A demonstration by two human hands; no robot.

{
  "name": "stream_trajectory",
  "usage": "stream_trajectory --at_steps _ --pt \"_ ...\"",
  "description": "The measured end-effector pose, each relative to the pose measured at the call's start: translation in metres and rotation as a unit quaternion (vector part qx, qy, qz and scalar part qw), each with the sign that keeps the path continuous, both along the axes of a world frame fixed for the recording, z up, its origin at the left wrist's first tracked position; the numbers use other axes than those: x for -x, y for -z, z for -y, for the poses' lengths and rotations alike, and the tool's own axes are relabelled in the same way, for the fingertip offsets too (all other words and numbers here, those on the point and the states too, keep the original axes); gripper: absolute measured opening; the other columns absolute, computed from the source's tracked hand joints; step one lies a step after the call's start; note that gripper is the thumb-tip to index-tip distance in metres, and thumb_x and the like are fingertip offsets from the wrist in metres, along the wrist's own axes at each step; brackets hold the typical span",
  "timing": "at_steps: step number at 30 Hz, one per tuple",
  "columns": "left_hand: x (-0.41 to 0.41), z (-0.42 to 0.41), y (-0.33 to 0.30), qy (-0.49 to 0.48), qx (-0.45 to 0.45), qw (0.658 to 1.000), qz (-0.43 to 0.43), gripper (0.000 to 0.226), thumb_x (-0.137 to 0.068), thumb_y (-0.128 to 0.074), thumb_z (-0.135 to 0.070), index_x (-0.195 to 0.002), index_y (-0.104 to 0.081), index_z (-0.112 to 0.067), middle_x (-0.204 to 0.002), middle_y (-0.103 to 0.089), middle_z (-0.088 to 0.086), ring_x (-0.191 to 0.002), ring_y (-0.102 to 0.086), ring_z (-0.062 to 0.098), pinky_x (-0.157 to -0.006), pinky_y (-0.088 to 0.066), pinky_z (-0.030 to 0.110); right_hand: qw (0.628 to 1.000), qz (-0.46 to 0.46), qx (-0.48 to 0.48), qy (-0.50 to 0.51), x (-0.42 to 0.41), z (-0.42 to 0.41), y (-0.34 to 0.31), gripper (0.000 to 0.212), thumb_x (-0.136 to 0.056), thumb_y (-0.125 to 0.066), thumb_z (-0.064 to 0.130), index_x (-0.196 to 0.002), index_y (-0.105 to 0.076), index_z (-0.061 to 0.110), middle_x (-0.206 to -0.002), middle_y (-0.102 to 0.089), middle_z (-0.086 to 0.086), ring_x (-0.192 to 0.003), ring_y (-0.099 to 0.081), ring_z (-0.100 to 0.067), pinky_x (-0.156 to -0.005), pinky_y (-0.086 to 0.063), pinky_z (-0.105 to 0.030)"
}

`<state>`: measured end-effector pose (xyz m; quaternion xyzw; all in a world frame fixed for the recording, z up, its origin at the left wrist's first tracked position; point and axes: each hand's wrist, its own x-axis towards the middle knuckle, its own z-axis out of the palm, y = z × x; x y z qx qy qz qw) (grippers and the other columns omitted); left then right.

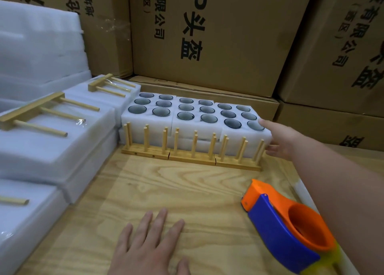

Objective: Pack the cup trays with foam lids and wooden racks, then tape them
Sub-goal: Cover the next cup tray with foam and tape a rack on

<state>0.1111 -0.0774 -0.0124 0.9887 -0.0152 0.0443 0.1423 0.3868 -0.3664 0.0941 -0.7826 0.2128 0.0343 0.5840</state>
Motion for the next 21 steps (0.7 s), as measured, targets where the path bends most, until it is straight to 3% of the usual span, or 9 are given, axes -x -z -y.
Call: stream_trajectory --at_steps 4,7,10,12,13,15,17,21 --pt "-0.003 -0.002 0.004 0.004 -0.016 1.0 0.006 0.066 -0.058 -0.042 -0.063 -0.101 -0.083 -0.033 -0.115 -0.076 0.004 -0.095 -0.076 0.033 -0.083 -0.033 0.033 0.999 -0.029 0.012 0.002 -0.01 0.0 0.005 0.048 -0.081 -0.077 0.045 -0.115 -0.06 0.017 -0.097 -0.066 -0.011 -0.08 -0.067 -0.026 -0.074 -0.059 -0.037" --pt "-0.005 -0.005 0.005 0.013 -0.039 0.999 0.014 0.066 -0.061 -0.041 -0.066 -0.101 -0.082 -0.034 -0.115 -0.076 0.003 -0.094 -0.077 0.032 -0.097 -0.025 0.031 0.998 -0.055 -0.005 0.005 -0.013 0.001 0.009 0.044 -0.079 -0.075 0.045 -0.108 -0.056 0.017 -0.092 -0.066 -0.013 -0.07 -0.067 -0.027 -0.057 -0.057 -0.031" --pt "-0.006 -0.007 0.005 0.011 -0.057 0.998 0.029 0.065 -0.065 -0.04 -0.068 -0.101 -0.082 -0.035 -0.114 -0.077 0.001 -0.091 -0.077 0.031 -0.101 -0.025 0.03 0.999 -0.04 0.013 0.024 -0.015 -0.003 0.005 0.058 -0.056 -0.08 0.045 -0.102 -0.06 0.016 -0.083 -0.069 -0.011 -0.065 -0.067 -0.026 -0.066 -0.059 -0.034" --pt "-0.006 -0.007 0.004 0.008 -0.057 0.997 0.043 0.065 -0.063 -0.04 -0.068 -0.101 -0.082 -0.035 -0.114 -0.077 0.001 -0.092 -0.077 0.03 -0.114 -0.009 0.024 0.999 -0.01 0.012 0.052 -0.02 -0.006 -0.001 0.078 -0.032 -0.078 0.042 -0.104 -0.062 0.018 -0.088 -0.071 -0.01 -0.068 -0.069 -0.027 -0.071 -0.062 -0.039" --pt "-0.006 -0.007 0.004 0.007 -0.056 0.997 0.047 0.065 -0.062 -0.04 -0.067 -0.101 -0.082 -0.036 -0.114 -0.077 0.001 -0.092 -0.077 0.03 -0.116 -0.005 0.023 0.997 0.006 -0.002 0.073 -0.023 -0.006 -0.004 0.082 -0.029 -0.077 0.04 -0.108 -0.062 0.018 -0.093 -0.07 -0.01 -0.071 -0.071 -0.028 -0.065 -0.062 -0.041" --pt "-0.006 -0.006 0.004 0.005 -0.053 0.998 0.038 0.065 -0.061 -0.04 -0.066 -0.1 -0.082 -0.035 -0.114 -0.077 0.002 -0.091 -0.077 0.031 -0.108 -0.019 0.026 0.992 0.034 -0.039 0.112 -0.027 -0.006 -0.009 0.071 -0.042 -0.075 0.036 -0.11 -0.061 0.02 -0.098 -0.066 -0.01 -0.074 -0.071 -0.03 -0.047 -0.058 -0.041" --pt "-0.006 -0.004 0.003 0.003 -0.047 0.998 0.032 0.065 -0.06 -0.04 -0.064 -0.099 -0.083 -0.035 -0.113 -0.077 0.003 -0.09 -0.077 0.032 -0.094 -0.028 0.031 0.986 0.051 -0.073 0.139 -0.027 -0.003 -0.015 0.054 -0.055 -0.071 0.034 -0.106 -0.059 0.022 -0.1 -0.061 -0.011 -0.077 -0.07 -0.031 -0.042 -0.056 -0.04" --pt "-0.002 -0.002 0.002 -0.005 -0.01 1.0 0.025 0.065 -0.058 -0.041 -0.063 -0.099 -0.083 -0.035 -0.114 -0.077 0.003 -0.094 -0.077 0.031 -0.1 -0.021 0.028 0.972 0.092 -0.147 0.158 -0.019 0.008 -0.03 0.053 -0.066 -0.071 0.031 -0.116 -0.056 0.024 -0.106 -0.056 -0.008 -0.088 -0.065 -0.028 -0.044 -0.057 -0.039"
